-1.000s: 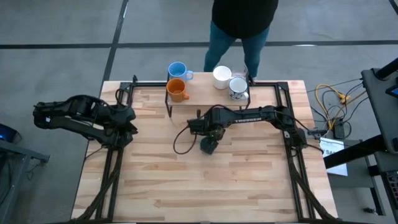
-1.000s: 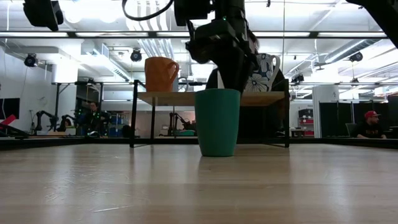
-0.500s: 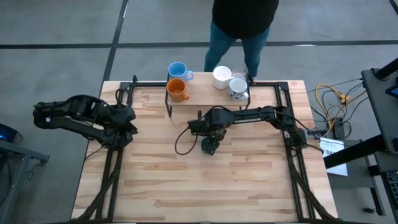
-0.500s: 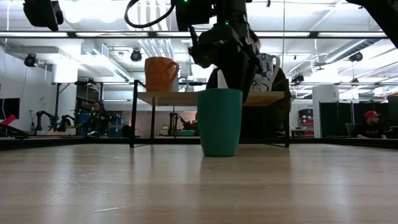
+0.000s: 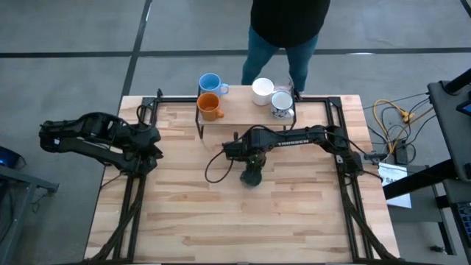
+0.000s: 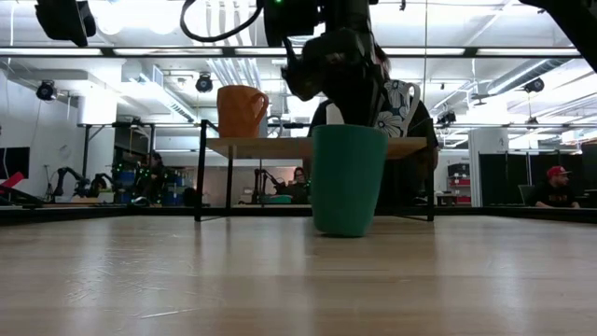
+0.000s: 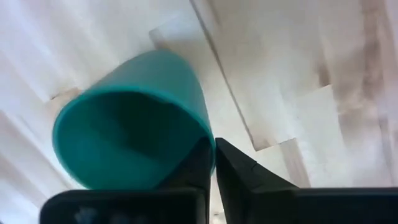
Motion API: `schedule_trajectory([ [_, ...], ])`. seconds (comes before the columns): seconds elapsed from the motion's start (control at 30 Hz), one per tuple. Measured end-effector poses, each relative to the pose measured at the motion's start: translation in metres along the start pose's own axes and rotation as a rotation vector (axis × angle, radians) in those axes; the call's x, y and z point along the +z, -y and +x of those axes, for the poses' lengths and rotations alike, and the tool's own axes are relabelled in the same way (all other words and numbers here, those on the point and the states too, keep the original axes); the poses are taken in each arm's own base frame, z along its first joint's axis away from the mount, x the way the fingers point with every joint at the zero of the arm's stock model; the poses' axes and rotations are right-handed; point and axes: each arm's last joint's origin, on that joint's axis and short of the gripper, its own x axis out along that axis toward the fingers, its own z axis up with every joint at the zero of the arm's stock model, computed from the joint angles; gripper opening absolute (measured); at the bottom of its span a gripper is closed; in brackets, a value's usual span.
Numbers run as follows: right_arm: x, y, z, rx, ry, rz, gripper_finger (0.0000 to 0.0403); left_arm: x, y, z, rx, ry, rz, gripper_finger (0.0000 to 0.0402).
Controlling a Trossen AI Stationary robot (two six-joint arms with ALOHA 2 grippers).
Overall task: Stack small to large cups/mugs on shelf
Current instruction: Put the green cup on the shelf
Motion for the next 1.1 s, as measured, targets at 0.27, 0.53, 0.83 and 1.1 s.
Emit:
schedule_trajectory([
  [0.27, -0.001, -0.002, 0.000, 0.015, -0.005, -0.014, 0.0009, 0.000, 0.000, 0.000, 0.000, 0.000, 0.015, 0.0057],
  [0.53, 0.000, -0.004, -0.011, 0.030, 0.018, -0.032, 0.0008, 0.000, 0.000, 0.000, 0.000, 0.000, 0.034, 0.0057],
  [0.83, 0.000, -0.007, -0.071, 0.085, 0.152, -0.066, 0.0008, 0.000, 0.000, 0.000, 0.000, 0.000, 0.034, 0.0057],
  [1.1, -0.007, -0.002, -0.097, 0.063, 0.177, -0.050, 0.0008, 0.000, 0.000, 0.000, 0.001, 0.000, 0.043, 0.0057],
])
